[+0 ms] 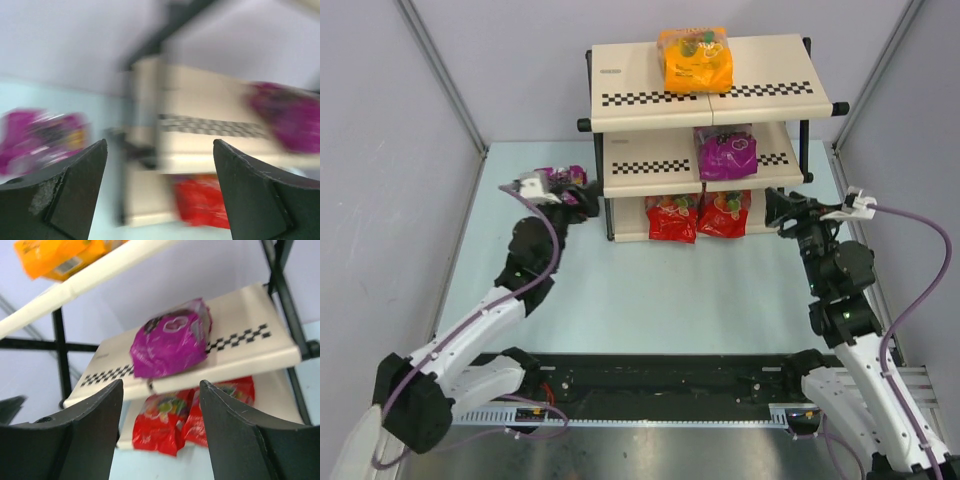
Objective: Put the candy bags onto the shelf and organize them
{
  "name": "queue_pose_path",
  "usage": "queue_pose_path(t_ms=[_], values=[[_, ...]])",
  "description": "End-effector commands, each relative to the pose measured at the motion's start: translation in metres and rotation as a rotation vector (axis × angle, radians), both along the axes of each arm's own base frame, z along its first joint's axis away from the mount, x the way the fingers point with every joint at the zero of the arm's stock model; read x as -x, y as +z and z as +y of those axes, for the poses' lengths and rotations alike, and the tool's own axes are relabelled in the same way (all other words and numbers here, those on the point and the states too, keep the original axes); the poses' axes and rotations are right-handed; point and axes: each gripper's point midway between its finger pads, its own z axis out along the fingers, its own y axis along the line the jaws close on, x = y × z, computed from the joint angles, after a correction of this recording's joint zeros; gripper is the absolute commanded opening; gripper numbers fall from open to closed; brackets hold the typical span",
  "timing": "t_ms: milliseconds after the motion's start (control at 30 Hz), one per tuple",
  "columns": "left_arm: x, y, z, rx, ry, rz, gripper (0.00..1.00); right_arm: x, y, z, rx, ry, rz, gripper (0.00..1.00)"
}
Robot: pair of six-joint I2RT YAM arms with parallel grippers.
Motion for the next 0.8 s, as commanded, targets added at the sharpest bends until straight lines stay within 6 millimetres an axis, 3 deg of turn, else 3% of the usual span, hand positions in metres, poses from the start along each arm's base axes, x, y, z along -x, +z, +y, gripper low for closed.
queue_pose_path(t_ms=[0, 67, 167, 333, 400, 433, 767], values=[[-0.019, -0.082, 0.077, 0.116, 0.173, 0.234, 0.92, 0.024, -0.021, 0.006, 0.001, 0.004, 0.070, 0.67], [-0.024, -0.092, 0.108, 0.186, 0.260, 0.254, 0.93, 0.033, -0.025, 0.006, 0.003, 0.009, 0.086, 0.67], [-0.035, -0.110, 0.129, 0.245, 0.334, 0.298, 0.95, 0.038, -0.030, 0.011, 0.006, 0.022, 0.104, 0.67], [-0.083, -0.155, 0.136, 0.317, 0.390, 0.420, 1.00, 0.037, -0.043, 0.017, 0.006, 0.031, 0.135, 0.67], [-0.104, -0.154, 0.135, 0.359, 0.376, 0.409, 1.00, 0.037, -0.048, 0.017, 0.009, 0.031, 0.146, 0.67], [-0.113, -0.176, 0.135, 0.388, 0.381, 0.459, 1.00, 0.036, -0.050, 0.017, 0.011, 0.030, 0.153, 0.67], [-0.174, -0.194, 0.145, 0.441, 0.463, 0.453, 1.00, 0.031, -0.063, 0.013, 0.043, -0.006, 0.174, 0.68]])
